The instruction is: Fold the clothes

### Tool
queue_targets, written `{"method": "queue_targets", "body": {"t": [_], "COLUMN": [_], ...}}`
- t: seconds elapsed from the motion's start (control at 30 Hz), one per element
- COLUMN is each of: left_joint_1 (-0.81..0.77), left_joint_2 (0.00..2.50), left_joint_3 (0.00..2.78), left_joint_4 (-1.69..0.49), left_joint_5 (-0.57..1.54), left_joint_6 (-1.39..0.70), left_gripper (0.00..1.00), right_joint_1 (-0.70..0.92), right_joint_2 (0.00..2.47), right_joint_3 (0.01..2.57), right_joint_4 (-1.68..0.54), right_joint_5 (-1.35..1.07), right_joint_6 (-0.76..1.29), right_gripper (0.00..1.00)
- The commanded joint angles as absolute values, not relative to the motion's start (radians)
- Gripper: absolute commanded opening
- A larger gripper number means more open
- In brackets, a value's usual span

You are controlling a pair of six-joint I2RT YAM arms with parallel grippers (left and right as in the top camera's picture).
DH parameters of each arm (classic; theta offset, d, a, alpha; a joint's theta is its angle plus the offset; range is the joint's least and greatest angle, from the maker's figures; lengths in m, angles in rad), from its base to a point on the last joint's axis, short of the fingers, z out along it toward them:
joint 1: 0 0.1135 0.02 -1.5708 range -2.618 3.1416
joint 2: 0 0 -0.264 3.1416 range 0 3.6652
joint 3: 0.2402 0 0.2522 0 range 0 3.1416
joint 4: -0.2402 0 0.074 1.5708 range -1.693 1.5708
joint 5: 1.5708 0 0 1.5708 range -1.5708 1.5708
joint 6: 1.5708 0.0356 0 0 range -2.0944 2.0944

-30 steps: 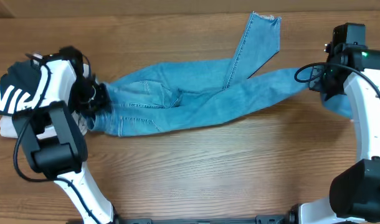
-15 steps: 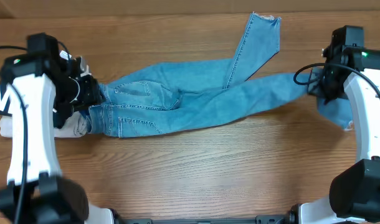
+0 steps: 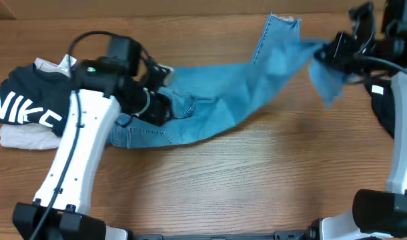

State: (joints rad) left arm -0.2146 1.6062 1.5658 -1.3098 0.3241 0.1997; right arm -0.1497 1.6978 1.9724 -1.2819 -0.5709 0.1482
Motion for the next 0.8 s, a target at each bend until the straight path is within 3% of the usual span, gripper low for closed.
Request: {"method": "queue_targets", "body": {"t": [0.0,0.23,0.43,0.77], "left_joint_1": [-0.311,-0.399,-0.433,-0.48], "left_joint_2": [1.606,1.606,1.606,1.606], "left_joint_3": [1.514,1.449,1.386,1.274], "left_joint_4": [-1.267,-1.161,-1.116,-0.891], "left_joint_5": [0.204,0.132,0.07,0.016], "left_joint_6": [0.213,0.089,0.061,-0.112], "left_gripper": [0.48,0.47,0.51,0.54], "right_joint_1": [-0.15,-0.128,-0.084,-0.006], "right_joint_2": [1.682,1.681,1.681,1.681], "right_joint_3": [2.133,2.202,2.202,2.202], "right_joint_4": [-1.149,-0.5,-0.018,0.048], "right_joint_5": [-0.918,-1.139,-1.139,-1.113], "right_joint_6": [0.348,0.955,1.254,1.336], "right_gripper": [0.04,0.04,0.04,0.04]}}
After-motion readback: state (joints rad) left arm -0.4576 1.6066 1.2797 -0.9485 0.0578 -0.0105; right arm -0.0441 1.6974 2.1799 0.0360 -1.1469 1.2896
